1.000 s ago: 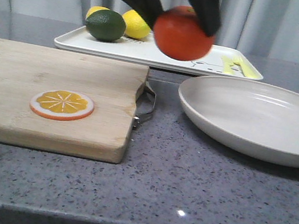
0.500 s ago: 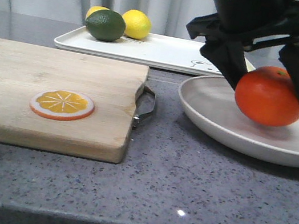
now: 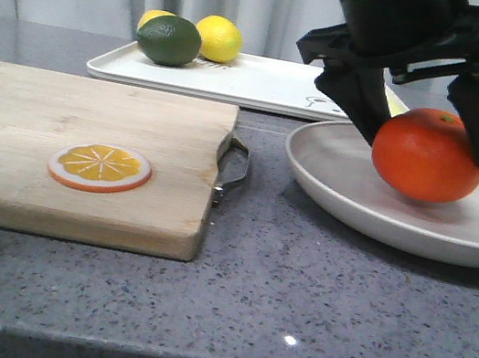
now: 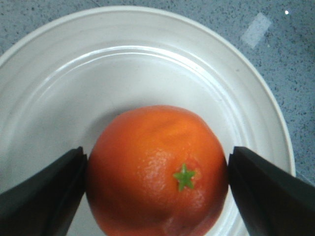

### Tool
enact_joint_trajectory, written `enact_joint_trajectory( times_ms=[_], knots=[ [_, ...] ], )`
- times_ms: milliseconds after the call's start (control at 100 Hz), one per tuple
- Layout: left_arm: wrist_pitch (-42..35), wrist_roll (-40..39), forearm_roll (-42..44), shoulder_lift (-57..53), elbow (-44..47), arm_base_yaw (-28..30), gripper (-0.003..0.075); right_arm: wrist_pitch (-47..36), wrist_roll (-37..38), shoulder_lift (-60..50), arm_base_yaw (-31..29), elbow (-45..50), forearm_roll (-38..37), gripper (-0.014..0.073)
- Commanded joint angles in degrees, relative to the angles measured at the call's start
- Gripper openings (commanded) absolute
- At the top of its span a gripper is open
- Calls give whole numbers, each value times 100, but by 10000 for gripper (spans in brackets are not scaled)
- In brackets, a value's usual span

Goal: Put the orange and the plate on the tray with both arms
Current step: 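Open the left gripper and raise it away from the orange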

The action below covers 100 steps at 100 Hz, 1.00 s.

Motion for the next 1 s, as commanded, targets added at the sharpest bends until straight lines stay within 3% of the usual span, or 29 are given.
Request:
enact_joint_trajectory(
  times_ms=[0, 690, 830, 990],
  knots=[
    [-204, 20, -91, -327, -186, -43, 558, -436, -26, 41, -39, -209, -53, -67],
    [292, 20, -58, -502, -856, 169, 537, -430, -26, 41, -39, -209, -53, -67],
    [376, 20, -55, -658, -856, 266, 423, -430, -26, 41, -39, -209, -53, -67],
    [453, 20, 125, -931, -764, 337, 211, -418, -26, 41, -39, -209, -53, -67]
  ],
)
